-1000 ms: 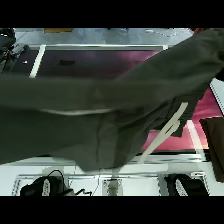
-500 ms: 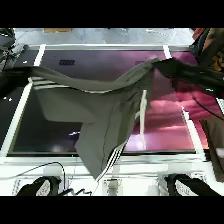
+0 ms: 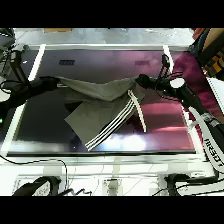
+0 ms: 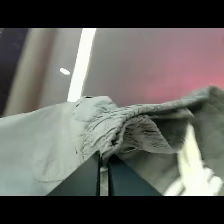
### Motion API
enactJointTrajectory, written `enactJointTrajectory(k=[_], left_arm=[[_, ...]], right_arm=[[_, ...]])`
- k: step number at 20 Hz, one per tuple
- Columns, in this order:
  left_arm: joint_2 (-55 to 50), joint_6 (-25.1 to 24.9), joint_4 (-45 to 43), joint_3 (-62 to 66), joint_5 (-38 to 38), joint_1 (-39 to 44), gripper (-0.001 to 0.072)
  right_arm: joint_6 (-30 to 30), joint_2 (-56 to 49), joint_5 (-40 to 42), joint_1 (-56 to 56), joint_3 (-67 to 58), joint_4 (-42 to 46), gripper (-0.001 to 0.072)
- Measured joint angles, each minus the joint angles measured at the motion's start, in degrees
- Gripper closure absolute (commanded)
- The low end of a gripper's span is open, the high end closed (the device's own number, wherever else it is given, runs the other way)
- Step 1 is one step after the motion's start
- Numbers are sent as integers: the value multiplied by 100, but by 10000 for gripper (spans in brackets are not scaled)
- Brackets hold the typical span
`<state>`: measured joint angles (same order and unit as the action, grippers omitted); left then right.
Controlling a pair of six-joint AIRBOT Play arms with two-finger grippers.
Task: Fold the clothes and pants, and hang the long-sleeved shirts on hangers.
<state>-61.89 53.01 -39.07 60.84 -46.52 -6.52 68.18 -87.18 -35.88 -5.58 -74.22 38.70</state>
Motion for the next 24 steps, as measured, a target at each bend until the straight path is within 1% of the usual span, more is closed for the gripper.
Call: enactJointTrajectory(k=[3, 5, 6, 8, 11, 14, 15, 16, 17, 18, 19, 20, 22, 24], left_arm=[[173, 848, -295, 0, -1532, 44, 697], [249, 1305, -398, -4, -2579, 160, 698], [273, 1510, -426, -22, -3008, 262, 698], [299, 1856, -490, -120, -3585, 540, 697], [317, 2282, -542, -479, -3882, 1150, 696], [321, 2577, -549, -981, -3788, 1895, 696], [321, 2634, -549, -1150, -3637, 2144, 645], [321, 2660, -546, -1320, -3418, 2396, 401], [321, 2697, -549, -1462, -3185, 2610, -10], [317, 2747, -546, -1576, -2914, 2806, -6], [310, 2761, -544, -1659, -2638, 2959, -3], [308, 2765, -546, -1711, -2428, 3053, 16], [304, 2789, -599, -1777, -2157, 3106, 145], [306, 2802, -859, -1812, -1989, 2938, 148]], right_arm=[[413, -72, -424, 247, -232, 881, 686], [636, -98, -680, 417, -396, 1438, 686], [710, -103, -789, 487, -452, 1670, 687], [807, -109, -957, 592, -527, 2076, 687], [881, -118, -1193, 656, -579, 2614, 687], [911, -122, -1506, 682, -595, 3228, 686], [920, -122, -1617, 686, -597, 3423, 685], [922, -125, -1690, 691, -601, 3571, 660], [925, -125, -1725, 693, -601, 3700, 478], [927, -129, -1751, 693, -601, 3805, 240], [927, -129, -1768, 699, -601, 3869, 165], [927, -129, -1781, 699, -601, 3926, 166], [929, -129, -1803, 699, -601, 3978, 166], [931, -129, -1821, 699, -601, 4024, 165]])
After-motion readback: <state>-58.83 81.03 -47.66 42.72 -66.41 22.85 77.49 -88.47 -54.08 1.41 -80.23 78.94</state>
